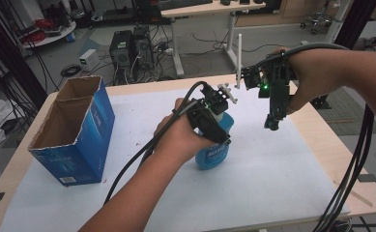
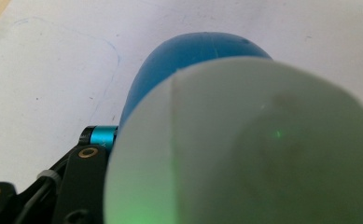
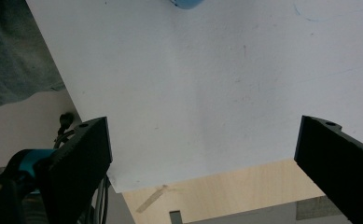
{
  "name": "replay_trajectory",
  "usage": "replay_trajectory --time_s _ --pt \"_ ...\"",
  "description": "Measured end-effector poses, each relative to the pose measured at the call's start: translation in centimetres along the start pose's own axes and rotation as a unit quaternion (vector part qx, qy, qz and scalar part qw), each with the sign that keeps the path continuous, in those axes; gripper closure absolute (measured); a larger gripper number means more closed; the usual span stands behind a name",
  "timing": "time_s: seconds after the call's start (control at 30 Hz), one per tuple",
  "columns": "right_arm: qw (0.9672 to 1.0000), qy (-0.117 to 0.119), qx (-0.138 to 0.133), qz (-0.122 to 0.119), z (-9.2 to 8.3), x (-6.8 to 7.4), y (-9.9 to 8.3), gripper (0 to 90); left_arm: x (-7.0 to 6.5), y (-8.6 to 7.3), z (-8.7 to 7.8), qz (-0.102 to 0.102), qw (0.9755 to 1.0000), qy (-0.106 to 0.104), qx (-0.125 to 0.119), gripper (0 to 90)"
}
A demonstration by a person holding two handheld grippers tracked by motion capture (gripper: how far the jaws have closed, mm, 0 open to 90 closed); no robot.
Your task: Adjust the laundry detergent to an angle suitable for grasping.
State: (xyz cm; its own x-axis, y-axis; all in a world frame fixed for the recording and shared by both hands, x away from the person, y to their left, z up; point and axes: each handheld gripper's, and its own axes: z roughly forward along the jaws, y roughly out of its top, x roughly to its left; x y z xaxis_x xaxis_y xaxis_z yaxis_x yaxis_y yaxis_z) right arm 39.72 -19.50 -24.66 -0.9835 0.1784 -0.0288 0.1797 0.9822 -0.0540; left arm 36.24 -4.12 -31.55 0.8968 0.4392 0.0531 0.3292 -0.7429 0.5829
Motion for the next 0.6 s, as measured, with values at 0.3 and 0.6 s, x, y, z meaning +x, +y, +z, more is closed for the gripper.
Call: replay_trajectory --time_s 0.3,0.6 --pt "1.0000 0.000 -0.002 -0.003 0.0 0.2 0.5 3.0 0.3 -0.9 -2.8 0.026 0.9989 -0.039 -0.005 42.6" --pt "1.0000 -0.001 -0.001 0.002 -0.1 0.4 0.7 3.0 0.9 -2.6 -5.5 0.064 0.9947 -0.080 0.001 42.6"
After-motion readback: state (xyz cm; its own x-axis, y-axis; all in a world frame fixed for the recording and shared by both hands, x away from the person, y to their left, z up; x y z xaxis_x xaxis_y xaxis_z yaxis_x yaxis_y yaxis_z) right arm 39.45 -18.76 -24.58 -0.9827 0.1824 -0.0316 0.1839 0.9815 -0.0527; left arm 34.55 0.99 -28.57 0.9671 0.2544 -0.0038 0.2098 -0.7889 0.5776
